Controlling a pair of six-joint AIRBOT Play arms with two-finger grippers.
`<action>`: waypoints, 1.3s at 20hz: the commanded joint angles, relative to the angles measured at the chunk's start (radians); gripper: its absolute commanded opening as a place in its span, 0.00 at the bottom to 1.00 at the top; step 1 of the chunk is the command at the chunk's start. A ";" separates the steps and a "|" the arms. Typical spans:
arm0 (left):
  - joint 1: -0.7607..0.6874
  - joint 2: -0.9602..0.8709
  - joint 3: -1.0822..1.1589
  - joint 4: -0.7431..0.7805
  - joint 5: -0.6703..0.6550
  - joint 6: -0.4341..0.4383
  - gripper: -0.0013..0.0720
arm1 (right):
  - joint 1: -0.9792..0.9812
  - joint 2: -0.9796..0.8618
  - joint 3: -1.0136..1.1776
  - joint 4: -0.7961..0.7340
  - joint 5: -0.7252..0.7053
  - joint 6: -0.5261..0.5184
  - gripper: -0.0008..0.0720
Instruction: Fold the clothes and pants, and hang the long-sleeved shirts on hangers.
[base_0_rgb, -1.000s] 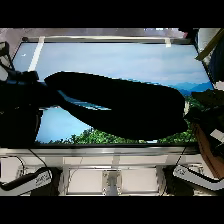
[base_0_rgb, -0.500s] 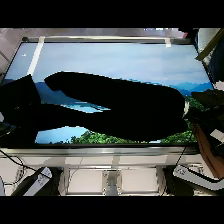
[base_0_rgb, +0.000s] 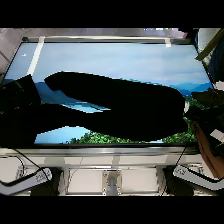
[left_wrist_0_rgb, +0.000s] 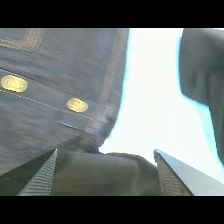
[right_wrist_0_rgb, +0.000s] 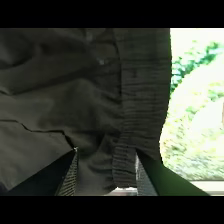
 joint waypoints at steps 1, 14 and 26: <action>-0.088 -0.276 0.245 0.073 -0.342 -0.036 0.98 | 0.001 -0.001 0.000 0.007 -0.016 -0.002 0.55; -0.166 -0.547 0.355 0.102 -0.414 -0.195 0.97 | 0.001 -0.001 -0.001 -0.001 -0.048 -0.005 0.55; -0.176 -0.239 0.499 0.196 -0.239 -0.086 0.03 | 0.001 0.044 0.003 -0.023 0.014 -0.005 0.43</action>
